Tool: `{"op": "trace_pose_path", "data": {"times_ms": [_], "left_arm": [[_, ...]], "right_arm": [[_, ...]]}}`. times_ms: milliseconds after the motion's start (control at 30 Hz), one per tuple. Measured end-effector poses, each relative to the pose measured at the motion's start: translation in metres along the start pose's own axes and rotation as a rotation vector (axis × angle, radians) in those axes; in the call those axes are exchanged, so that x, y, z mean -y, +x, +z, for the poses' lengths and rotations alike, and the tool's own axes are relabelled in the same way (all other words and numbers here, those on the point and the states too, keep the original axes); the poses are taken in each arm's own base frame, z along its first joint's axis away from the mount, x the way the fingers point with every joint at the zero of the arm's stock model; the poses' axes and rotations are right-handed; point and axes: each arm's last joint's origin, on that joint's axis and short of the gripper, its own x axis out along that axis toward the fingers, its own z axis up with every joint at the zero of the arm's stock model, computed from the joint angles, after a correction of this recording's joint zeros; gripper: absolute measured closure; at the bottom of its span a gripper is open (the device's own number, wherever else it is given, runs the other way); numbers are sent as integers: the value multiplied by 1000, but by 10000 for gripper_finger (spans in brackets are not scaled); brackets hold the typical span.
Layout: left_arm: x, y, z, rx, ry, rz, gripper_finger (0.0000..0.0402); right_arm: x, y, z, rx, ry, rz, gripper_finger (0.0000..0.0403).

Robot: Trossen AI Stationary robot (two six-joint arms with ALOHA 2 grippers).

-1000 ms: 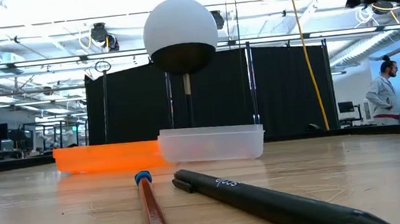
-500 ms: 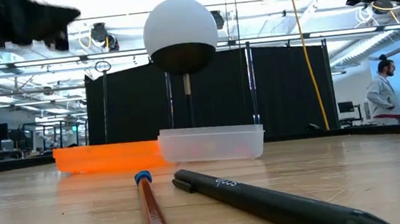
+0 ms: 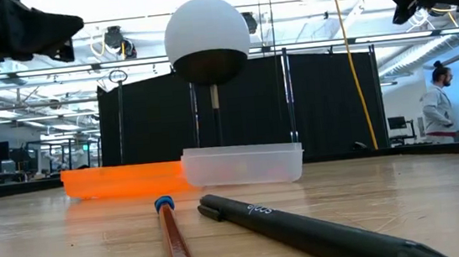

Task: Pick & place school supplies into a supply box
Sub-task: Put the right black pen into the orange supply box

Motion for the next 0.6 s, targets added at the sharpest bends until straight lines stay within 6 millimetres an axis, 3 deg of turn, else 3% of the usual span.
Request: {"op": "trace_pose_path", "data": {"times_ms": [267, 600], "left_arm": [[-4, -21, -1, -45, -12, 33, 399], [-6, -24, -1, -48, -17, 112, 399]], "right_arm": [[-2, 0, -8, -80, 5, 16, 403], [-2, -2, -21, -204, 118, -34, 403]]}}
